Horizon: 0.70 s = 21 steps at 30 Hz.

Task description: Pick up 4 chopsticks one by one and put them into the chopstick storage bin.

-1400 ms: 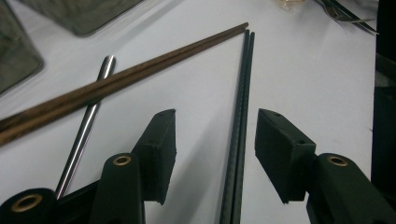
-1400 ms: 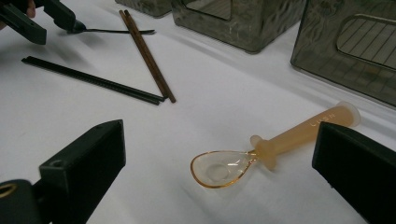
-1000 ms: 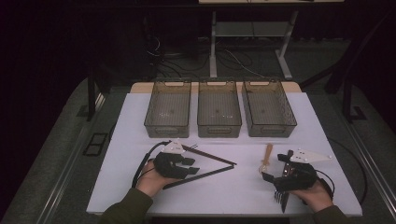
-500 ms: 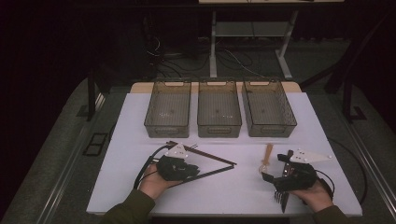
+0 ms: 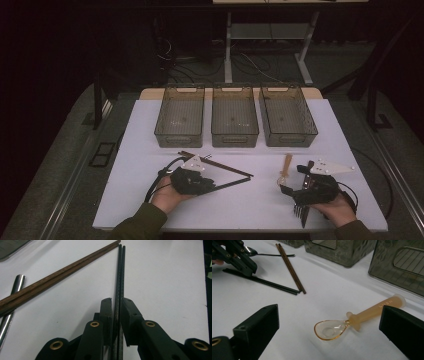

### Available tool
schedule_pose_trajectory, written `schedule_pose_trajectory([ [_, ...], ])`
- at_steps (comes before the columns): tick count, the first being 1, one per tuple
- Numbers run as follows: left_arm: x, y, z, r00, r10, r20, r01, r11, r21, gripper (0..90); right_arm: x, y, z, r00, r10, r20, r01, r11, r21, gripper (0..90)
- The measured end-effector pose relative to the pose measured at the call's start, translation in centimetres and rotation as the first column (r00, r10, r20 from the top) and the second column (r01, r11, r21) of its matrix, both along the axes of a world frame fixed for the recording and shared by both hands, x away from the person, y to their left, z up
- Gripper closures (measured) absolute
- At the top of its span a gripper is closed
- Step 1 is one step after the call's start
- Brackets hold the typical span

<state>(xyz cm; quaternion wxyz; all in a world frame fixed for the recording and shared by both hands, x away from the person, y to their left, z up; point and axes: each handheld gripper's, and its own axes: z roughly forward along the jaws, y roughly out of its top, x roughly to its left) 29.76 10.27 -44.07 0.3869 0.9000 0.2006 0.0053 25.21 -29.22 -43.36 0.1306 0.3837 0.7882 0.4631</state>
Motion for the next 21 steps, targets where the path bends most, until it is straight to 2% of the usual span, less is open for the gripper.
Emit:
schedule_pose_trajectory([
  [8,-0.07,-0.13,-0.18,0.9999,0.002,-0.012,-0.001,0.9999,0.012,81.5,-0.02,-0.02,0.01,1.0,0.001,0.0,-0.001,1.0,0.001,2.5],
  [11,0.08,-0.1,-0.21,1.0,-0.009,0.0,0.009,0.9997,0.023,82.0,-0.01,-0.02,0.02,1.0,0.0,0.0,0.0,1.0,0.001,2.5],
  [12,-0.01,-0.11,-0.22,0.9999,0.001,-0.01,-0.001,0.9998,0.019,82.1,-0.01,-0.02,0.01,1.0,0.0,0.0,0.0,1.0,0.001,2.5],
  [18,0.01,-0.09,-0.22,1.0,0.004,-0.007,-0.004,0.9998,0.021,82.3,-0.01,0.0,0.01,1.0,0.0,-0.001,0.0,1.0,0.0,2.5],
  [20,0.08,-0.1,-0.3,1.0,0.001,0.008,-0.002,0.9992,0.039,82.3,-0.02,0.0,0.02,1.0,0.0,-0.001,0.0,1.0,0.0,2.5],
  [21,0.1,-0.08,-0.33,1.0,0.001,0.002,-0.001,0.9993,0.037,82.3,-0.01,-0.01,0.01,1.0,0.001,0.0,-0.001,1.0,0.0,2.5],
])
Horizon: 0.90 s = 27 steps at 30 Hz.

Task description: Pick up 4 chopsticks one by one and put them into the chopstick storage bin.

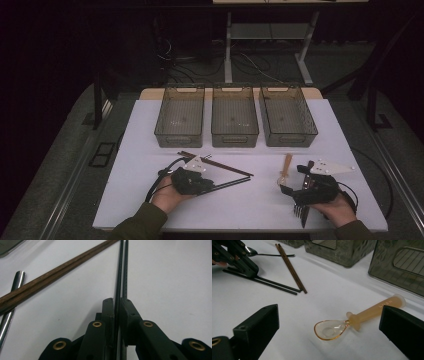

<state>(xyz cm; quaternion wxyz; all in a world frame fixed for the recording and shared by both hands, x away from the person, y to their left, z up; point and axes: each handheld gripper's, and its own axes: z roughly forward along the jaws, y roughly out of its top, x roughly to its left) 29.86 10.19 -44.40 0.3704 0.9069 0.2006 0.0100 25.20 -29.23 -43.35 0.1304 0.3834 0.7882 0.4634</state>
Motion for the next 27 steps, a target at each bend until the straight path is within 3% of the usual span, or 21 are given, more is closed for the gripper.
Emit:
schedule_pose_trajectory([
  [9,-0.16,-0.11,-0.13,0.9999,0.006,0.014,-0.006,0.9998,0.017,82.6,0.0,-0.01,0.0,1.0,0.0,0.0,0.0,1.0,0.0,2.5],
  [18,-0.46,-0.22,-0.16,0.9969,-0.032,0.072,0.029,0.9988,0.038,84.7,-0.02,0.0,0.01,1.0,0.0,0.001,0.0,1.0,-0.001,2.5],
  [27,-0.31,-0.1,-0.16,0.9949,-0.062,0.08,0.059,0.9975,0.04,86.0,-0.02,0.0,0.01,1.0,0.001,0.0,-0.001,1.0,0.0,2.5],
])
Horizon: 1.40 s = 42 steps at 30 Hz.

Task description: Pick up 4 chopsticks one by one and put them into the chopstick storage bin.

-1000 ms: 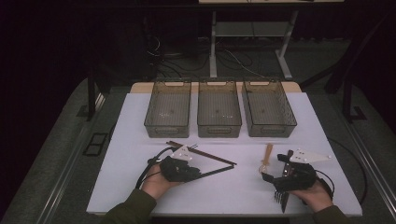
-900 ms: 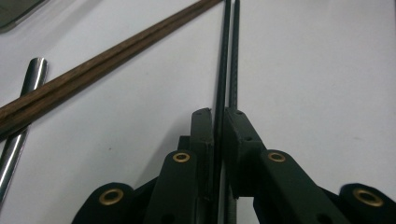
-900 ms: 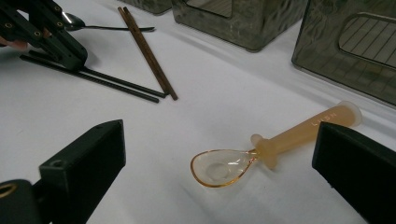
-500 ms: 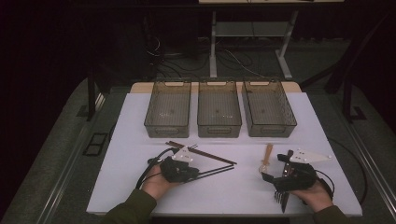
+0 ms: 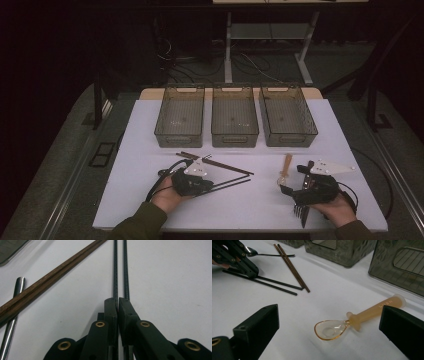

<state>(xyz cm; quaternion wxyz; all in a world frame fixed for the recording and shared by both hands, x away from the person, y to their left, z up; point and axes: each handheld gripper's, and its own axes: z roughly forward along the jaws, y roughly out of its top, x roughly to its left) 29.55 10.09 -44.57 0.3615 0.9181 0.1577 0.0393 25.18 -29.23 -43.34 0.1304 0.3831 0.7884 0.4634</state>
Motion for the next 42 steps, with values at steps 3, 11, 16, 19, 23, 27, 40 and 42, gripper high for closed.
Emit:
schedule_pose_trajectory([
  [3,0.0,0.0,0.0,1.0,-0.004,0.002,0.004,1.0,0.002,86.1,0.0,0.0,0.0,1.0,0.0,0.0,0.0,1.0,0.0,2.5],
  [11,0.1,0.3,0.2,1.0,-0.008,-0.002,0.008,0.9999,0.006,86.1,0.0,0.0,0.0,1.0,0.001,-0.001,-0.001,1.0,0.001,2.5],
  [16,0.0,0.3,0.3,1.0,-0.001,-0.005,0.001,0.9999,-0.013,86.1,0.0,0.0,0.0,1.0,0.001,-0.001,-0.001,1.0,0.001,2.5],
  [19,0.0,0.4,0.4,1.0,-0.006,-0.008,0.006,0.9998,-0.02,86.1,0.0,0.0,0.0,1.0,0.001,0.0,-0.001,1.0,0.001,2.5],
  [23,-0.1,0.5,0.6,0.9998,-0.004,-0.017,0.003,0.9992,-0.04,86.1,0.0,0.0,0.0,1.0,0.001,-0.001,-0.001,1.0,0.002,2.5],
  [27,-0.1,0.8,0.9,0.9997,0.0,-0.025,-0.002,0.9982,-0.06,86.1,-0.1,0.2,-0.1,1.0,0.008,-0.003,-0.008,1.0,0.0,2.5],
  [40,-0.1,1.3,1.7,0.9986,0.02,-0.049,-0.025,0.9952,-0.095,86.3,0.0,0.3,-0.2,0.9999,0.01,-0.008,-0.011,1.0,-0.005,2.5],
  [42,-0.1,1.4,1.9,0.9985,0.025,-0.048,-0.03,0.994,-0.105,86.3,0.0,0.3,-0.2,0.9999,0.011,-0.009,-0.011,1.0,-0.006,2.5],
])
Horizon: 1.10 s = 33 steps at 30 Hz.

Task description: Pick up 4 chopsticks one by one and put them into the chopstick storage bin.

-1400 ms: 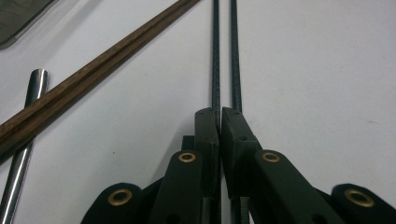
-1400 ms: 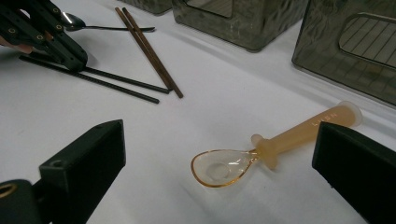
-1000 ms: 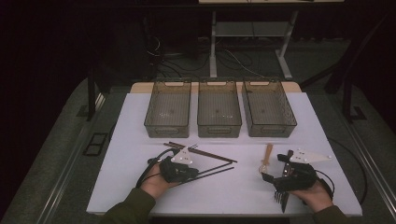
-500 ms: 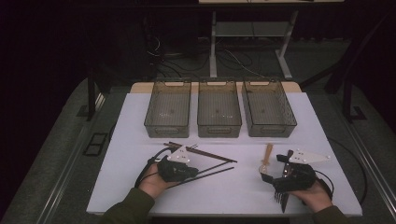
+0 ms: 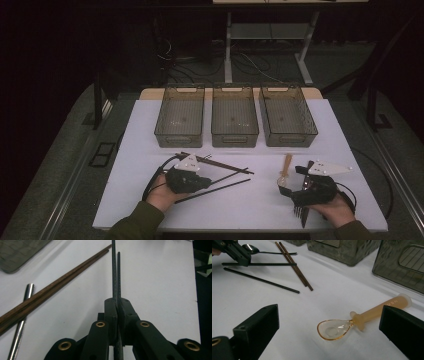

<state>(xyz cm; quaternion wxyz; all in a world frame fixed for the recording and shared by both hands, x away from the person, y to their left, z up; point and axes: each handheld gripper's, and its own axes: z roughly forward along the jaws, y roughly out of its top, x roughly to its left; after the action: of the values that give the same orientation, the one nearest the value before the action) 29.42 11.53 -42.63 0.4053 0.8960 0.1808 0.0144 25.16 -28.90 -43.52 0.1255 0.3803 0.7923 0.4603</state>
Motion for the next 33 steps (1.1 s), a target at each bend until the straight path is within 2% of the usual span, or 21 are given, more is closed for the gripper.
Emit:
schedule_pose_trajectory([
  [9,0.0,0.5,0.6,0.9998,0.019,-0.008,-0.019,0.9997,-0.018,86.3,0.0,0.0,0.0,1.0,-0.001,0.0,0.001,1.0,0.001,2.5],
  [21,0.2,1.3,1.2,0.9987,0.047,-0.018,-0.047,0.9988,-0.016,86.3,0.0,0.0,0.0,1.0,-0.001,0.003,0.001,1.0,0.001,2.5],
  [33,0.5,3.3,1.9,0.9933,0.115,-0.011,-0.115,0.9931,-0.022,86.2,0.0,0.0,0.1,1.0,0.002,0.004,-0.002,1.0,0.001,2.5],
])
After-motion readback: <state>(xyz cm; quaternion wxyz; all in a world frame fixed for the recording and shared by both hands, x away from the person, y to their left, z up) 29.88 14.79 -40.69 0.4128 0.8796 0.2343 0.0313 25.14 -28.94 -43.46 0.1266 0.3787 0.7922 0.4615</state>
